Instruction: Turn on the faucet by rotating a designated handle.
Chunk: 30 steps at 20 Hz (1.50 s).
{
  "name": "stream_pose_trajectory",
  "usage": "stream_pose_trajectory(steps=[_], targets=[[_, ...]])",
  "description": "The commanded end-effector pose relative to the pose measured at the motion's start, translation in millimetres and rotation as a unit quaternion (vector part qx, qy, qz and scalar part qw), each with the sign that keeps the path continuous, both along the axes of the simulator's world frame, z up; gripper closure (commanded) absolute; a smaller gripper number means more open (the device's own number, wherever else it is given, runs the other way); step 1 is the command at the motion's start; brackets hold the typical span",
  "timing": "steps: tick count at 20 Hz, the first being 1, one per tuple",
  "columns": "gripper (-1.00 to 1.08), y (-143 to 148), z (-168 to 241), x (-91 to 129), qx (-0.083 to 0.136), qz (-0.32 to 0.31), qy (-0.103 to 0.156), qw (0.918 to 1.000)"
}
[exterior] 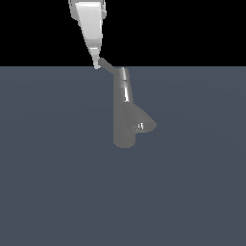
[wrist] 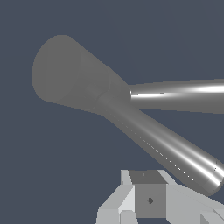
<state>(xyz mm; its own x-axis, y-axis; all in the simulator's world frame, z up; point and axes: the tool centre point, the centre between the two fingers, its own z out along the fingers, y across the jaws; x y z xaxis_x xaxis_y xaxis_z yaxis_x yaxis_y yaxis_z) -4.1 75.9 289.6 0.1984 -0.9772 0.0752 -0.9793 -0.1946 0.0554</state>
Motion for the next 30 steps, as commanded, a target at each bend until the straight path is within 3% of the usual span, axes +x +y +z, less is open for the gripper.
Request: stream_pose_trajectory(steps=[1,13,15,30], targets=[[1.08,-14,1,-6,-0.002,-0.006,0.004,1.0],[1.08,-44,12,-26,-0.002,-0.006,0.006,1.0],[1.08,-32,14,-23,0.001,0.001,0.002,1.0],[1.08,-116,13,-12,-0.002,-0.005,0.005,1.0]])
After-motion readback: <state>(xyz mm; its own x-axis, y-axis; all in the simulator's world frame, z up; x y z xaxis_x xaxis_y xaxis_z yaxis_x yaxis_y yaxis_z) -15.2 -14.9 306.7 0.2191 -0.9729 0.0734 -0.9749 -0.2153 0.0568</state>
